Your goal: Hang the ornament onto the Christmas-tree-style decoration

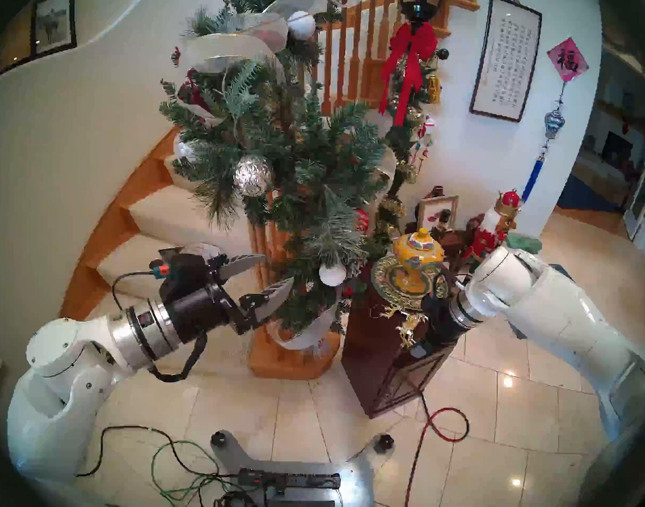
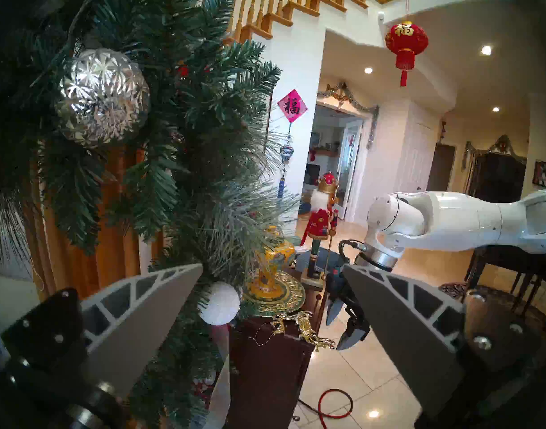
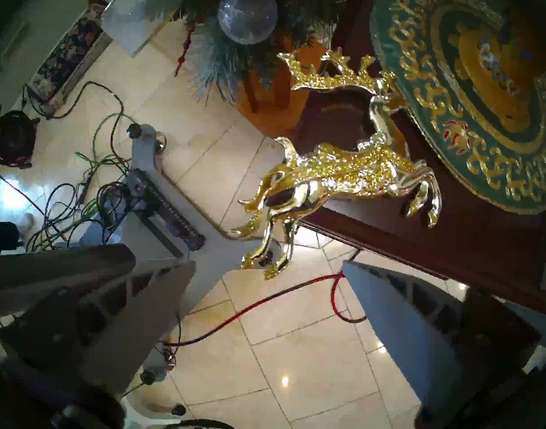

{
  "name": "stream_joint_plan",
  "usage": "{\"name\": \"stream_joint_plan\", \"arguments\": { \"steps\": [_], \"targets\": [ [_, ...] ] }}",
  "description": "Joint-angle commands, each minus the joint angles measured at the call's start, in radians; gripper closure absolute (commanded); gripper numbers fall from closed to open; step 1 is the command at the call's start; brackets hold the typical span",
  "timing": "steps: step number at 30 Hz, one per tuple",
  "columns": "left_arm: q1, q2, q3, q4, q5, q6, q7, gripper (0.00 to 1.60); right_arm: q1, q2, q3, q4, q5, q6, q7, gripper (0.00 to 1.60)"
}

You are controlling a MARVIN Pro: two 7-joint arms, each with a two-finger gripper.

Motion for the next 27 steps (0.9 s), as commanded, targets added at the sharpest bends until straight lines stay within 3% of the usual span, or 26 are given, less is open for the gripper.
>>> {"name": "stream_joint_plan", "arguments": {
  "steps": [1, 27],
  "targets": [
    [0.000, 0.000, -0.002, -0.006, 0.000, -0.001, 0.000, 0.00, -0.017, 0.003, 0.030, -0.004, 0.022, -0.019, -0.022, 0.00],
    [0.000, 0.000, -0.002, -0.006, 0.000, -0.001, 0.000, 0.00, -0.029, 0.002, 0.037, -0.003, 0.065, -0.035, -0.060, 0.00]
  ]
}}
